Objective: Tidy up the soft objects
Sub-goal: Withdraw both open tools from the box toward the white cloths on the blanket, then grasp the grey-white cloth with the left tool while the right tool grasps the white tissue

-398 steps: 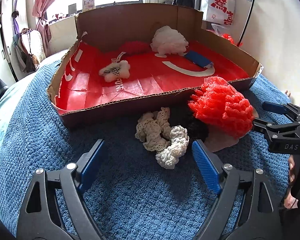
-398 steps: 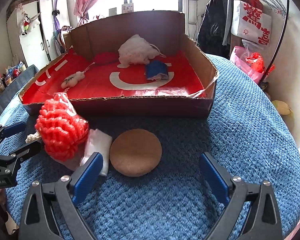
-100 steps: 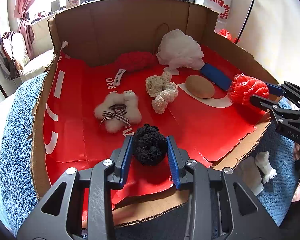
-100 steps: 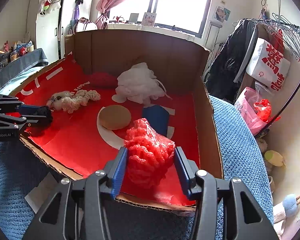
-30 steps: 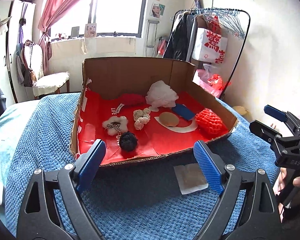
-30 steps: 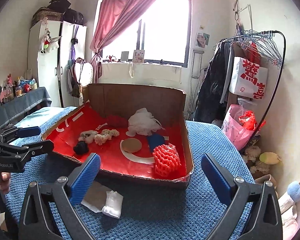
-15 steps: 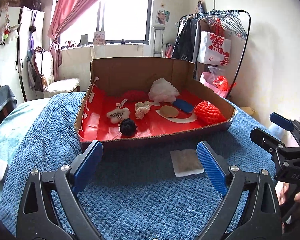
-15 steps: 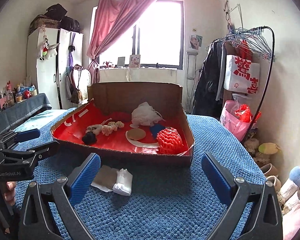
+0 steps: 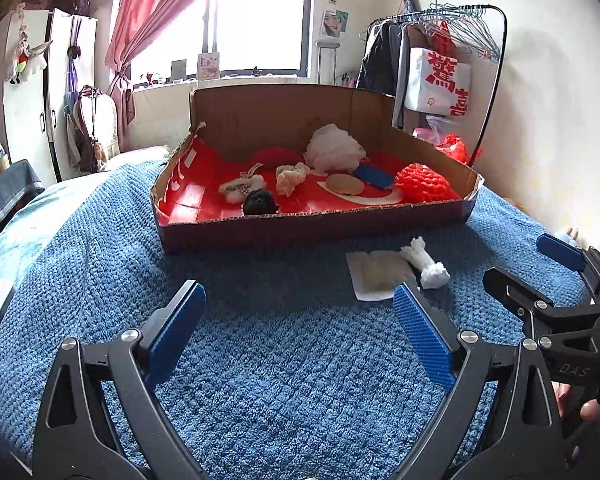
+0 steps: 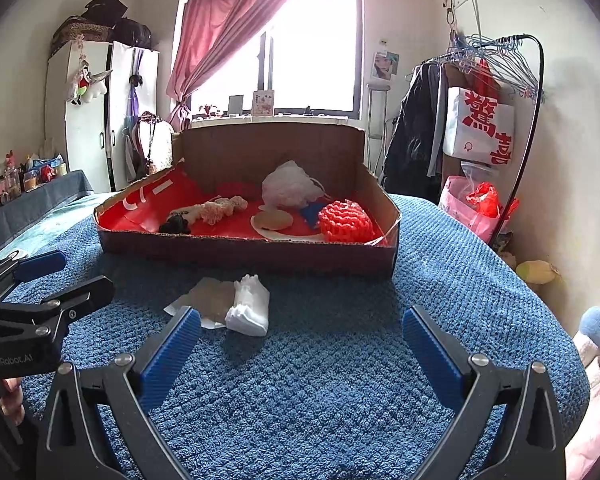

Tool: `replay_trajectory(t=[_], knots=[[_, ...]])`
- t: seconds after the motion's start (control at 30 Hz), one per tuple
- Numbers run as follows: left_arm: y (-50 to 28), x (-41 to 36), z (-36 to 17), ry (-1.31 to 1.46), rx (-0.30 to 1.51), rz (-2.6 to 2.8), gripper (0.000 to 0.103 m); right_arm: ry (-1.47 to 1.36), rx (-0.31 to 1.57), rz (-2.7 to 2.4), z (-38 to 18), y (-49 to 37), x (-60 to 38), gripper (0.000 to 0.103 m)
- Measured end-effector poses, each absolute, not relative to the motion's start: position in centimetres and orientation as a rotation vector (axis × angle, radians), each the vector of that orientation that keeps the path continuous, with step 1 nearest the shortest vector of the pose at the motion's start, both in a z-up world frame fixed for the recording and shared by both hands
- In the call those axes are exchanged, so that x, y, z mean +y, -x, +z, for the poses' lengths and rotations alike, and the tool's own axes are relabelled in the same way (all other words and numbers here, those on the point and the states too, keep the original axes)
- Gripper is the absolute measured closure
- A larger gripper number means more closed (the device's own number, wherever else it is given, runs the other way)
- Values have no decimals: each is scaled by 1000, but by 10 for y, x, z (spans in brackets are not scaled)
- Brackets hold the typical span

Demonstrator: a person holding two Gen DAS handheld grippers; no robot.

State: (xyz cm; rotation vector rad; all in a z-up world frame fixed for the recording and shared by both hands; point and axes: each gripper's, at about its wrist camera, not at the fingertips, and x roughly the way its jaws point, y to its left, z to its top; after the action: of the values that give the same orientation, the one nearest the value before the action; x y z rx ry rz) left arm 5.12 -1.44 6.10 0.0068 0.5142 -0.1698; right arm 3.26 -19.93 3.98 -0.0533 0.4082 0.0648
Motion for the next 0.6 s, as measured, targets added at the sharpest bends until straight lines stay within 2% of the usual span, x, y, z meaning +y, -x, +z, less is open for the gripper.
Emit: replay_trajectory(t=[0.6], knots=[[-60,-10,55,1,562,-163,7,-52,498,104,32,-52,-216,0]])
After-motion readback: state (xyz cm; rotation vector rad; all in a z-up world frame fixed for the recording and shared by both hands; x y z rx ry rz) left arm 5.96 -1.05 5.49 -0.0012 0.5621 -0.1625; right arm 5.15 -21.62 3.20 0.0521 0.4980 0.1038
